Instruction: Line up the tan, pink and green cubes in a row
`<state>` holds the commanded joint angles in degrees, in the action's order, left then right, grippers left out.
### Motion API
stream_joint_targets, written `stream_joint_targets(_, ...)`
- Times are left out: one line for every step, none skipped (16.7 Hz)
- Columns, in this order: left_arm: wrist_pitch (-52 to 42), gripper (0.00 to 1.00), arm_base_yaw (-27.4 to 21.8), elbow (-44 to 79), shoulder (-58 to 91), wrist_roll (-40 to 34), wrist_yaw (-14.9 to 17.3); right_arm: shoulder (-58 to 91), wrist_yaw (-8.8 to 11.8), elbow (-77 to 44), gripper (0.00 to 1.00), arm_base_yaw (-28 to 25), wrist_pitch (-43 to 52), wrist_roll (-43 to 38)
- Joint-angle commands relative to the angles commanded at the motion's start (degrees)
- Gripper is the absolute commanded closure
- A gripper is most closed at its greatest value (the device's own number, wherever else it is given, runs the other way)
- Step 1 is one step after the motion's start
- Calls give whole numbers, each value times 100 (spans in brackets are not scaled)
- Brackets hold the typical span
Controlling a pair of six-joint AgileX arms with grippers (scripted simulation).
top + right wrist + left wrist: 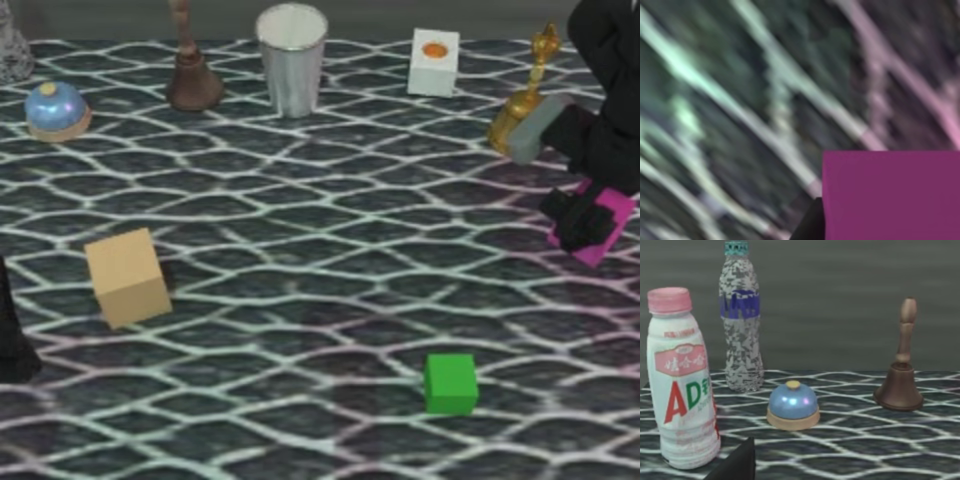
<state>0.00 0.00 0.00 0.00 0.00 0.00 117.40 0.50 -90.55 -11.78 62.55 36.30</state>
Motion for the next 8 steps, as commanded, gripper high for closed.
stream_joint_targets(0,0,0,0,0,0,0,3,0,-4,100,-13,4,1)
stream_joint_targets(0,0,0,0,0,0,0,9,0,-18,100,-84,19,10)
stream_joint_targets(0,0,0,0,0,0,0,16,0,-41,100,-214,42,29)
stream_joint_targets(0,0,0,0,0,0,0,21,0,-69,100,-403,71,57)
stream_joint_targets(0,0,0,0,0,0,0,23,0,-99,100,-650,105,91)
stream_joint_targets(0,0,0,0,0,0,0,22,0,-127,100,-952,144,130)
stream_joint_targets(0,0,0,0,0,0,0,17,1,-150,100,-1297,185,170)
stream_joint_targets(0,0,0,0,0,0,0,10,3,-170,100,-1670,227,211)
